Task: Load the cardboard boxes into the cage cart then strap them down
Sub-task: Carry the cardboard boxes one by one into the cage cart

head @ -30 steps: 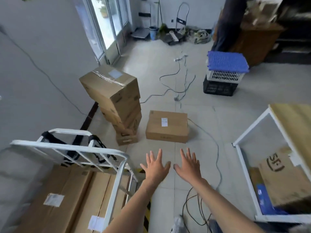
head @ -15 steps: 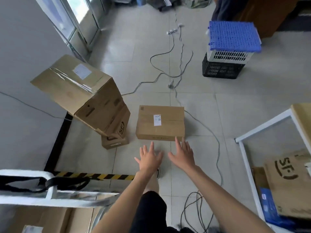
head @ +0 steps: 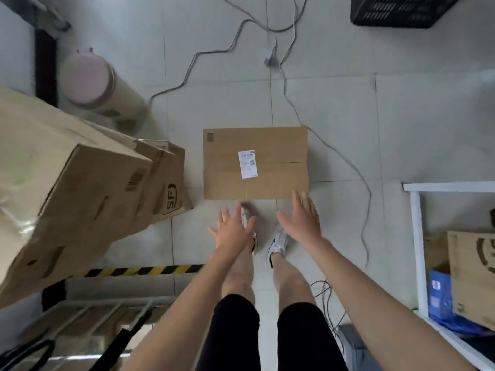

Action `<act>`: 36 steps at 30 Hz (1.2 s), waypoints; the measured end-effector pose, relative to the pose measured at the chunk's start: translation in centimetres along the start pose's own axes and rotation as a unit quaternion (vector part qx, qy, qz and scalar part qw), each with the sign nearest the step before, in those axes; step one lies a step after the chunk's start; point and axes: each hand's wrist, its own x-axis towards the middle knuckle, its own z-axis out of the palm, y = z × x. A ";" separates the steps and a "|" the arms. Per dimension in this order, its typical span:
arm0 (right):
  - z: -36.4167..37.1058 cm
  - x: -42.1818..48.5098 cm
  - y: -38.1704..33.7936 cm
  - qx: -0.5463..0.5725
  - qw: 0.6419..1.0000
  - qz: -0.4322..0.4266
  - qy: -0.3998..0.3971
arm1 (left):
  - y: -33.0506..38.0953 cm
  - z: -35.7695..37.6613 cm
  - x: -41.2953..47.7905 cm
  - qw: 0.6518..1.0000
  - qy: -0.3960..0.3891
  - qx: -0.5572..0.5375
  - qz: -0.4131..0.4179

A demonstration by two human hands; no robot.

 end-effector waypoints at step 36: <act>12.0 42.7 16.7 0.200 0.957 0.209 0.035 | -11.7 7.7 44.8 0.951 0.153 -0.213 -0.165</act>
